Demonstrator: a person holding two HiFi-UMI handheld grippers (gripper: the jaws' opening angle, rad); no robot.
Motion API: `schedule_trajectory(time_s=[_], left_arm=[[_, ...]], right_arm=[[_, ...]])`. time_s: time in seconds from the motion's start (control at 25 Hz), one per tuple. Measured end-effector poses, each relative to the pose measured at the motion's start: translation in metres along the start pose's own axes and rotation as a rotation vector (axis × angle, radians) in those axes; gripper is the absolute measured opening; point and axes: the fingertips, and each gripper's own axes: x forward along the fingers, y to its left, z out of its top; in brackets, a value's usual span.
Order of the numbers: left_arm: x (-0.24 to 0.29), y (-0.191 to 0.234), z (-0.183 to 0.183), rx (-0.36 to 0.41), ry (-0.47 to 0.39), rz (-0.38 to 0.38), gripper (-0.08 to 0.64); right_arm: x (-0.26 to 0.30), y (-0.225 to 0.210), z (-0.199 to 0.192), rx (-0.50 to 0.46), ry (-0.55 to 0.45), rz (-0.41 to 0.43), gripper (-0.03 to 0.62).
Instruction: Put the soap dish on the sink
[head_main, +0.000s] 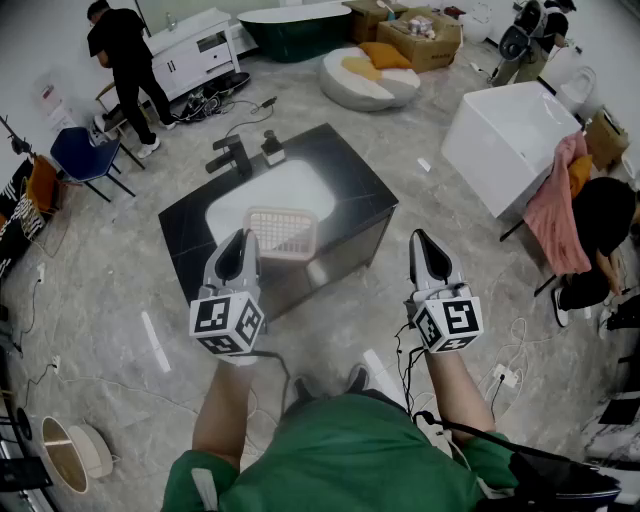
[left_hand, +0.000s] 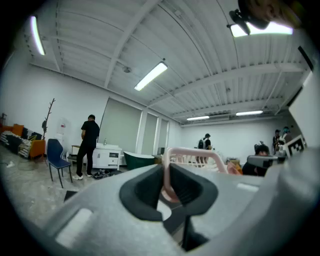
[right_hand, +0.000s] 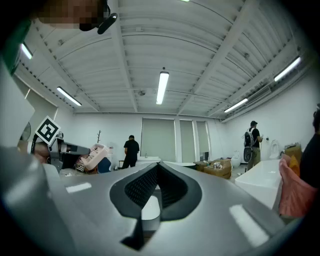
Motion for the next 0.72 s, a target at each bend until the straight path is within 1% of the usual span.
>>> schedule_trajectory(time_s=[0.16,0.32,0.4,0.52,0.72], left_arm=[[-0.014,0.038,-0.002,-0.015,0.017,0.03,0.041],[-0.009,0.048,0.005,-0.019,0.0,0.02,0.041],[-0.006,0.042,0.01,-0.015,-0.009,0.008,0.041],[-0.003,0.024,0.021,-0.013,-0.018,-0.006,0.041],[0.004,-0.015,0.022,-0.022,-0.011,-0.016,0.041]], right_arm=[[0.007,0.018,0.005,-0.061,0.017,-0.001,-0.002],[0.012,0.023,0.011,-0.08,0.002,-0.01,-0.002],[0.012,0.023,0.015,-0.073,0.002,-0.005,-0.002],[0.009,0.017,0.022,-0.041,0.016,0.027,-0.002],[-0.01,-0.012,0.033,-0.004,-0.014,0.022,-0.002]])
